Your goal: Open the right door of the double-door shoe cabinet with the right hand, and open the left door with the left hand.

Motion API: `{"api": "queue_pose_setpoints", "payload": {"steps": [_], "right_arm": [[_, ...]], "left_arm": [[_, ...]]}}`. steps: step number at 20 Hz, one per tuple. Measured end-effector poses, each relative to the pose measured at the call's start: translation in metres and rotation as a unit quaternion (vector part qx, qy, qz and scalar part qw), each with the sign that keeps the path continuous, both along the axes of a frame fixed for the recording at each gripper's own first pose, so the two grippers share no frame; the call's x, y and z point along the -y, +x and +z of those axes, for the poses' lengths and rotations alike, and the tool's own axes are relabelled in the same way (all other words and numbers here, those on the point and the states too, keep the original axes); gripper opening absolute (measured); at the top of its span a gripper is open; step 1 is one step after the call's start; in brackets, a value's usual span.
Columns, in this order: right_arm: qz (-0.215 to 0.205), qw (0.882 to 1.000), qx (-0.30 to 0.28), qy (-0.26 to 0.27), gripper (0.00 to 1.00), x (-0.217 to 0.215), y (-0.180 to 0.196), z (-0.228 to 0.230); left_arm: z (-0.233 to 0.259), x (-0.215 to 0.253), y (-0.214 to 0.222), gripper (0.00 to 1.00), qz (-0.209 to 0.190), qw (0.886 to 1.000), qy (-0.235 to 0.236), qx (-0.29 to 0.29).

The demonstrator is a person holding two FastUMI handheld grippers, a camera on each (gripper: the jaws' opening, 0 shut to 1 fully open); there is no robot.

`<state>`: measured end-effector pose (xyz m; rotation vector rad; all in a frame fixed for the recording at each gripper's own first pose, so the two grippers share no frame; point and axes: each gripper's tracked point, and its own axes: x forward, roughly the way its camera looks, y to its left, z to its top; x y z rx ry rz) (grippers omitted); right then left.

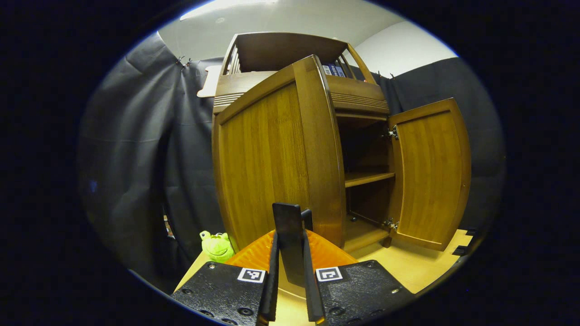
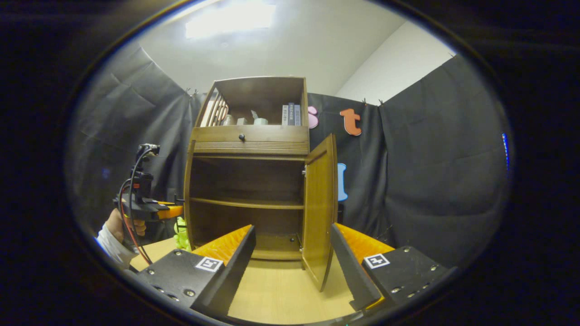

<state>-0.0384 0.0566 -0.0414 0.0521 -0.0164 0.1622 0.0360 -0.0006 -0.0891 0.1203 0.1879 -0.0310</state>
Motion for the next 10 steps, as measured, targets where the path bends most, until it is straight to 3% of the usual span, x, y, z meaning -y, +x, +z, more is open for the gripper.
{"api": "queue_pose_setpoints", "payload": {"steps": [5,7,10], "right_arm": [[0.005,1.000,-0.003,0.003,0.98,-0.001,0.000,-0.001],[0.004,1.000,-0.003,0.009,0.93,-0.002,0.000,0.001],[0.006,1.000,-0.005,0.006,1.00,-0.003,-0.002,-0.001]], "left_arm": [[0.005,-0.020,-0.016,0.27,0.017,1.000,-0.004,0.006],[0.004,-0.029,-0.022,0.27,0.026,1.000,-0.003,0.004],[0.007,-0.051,-0.028,0.24,0.051,0.999,-0.004,0.005]]}}
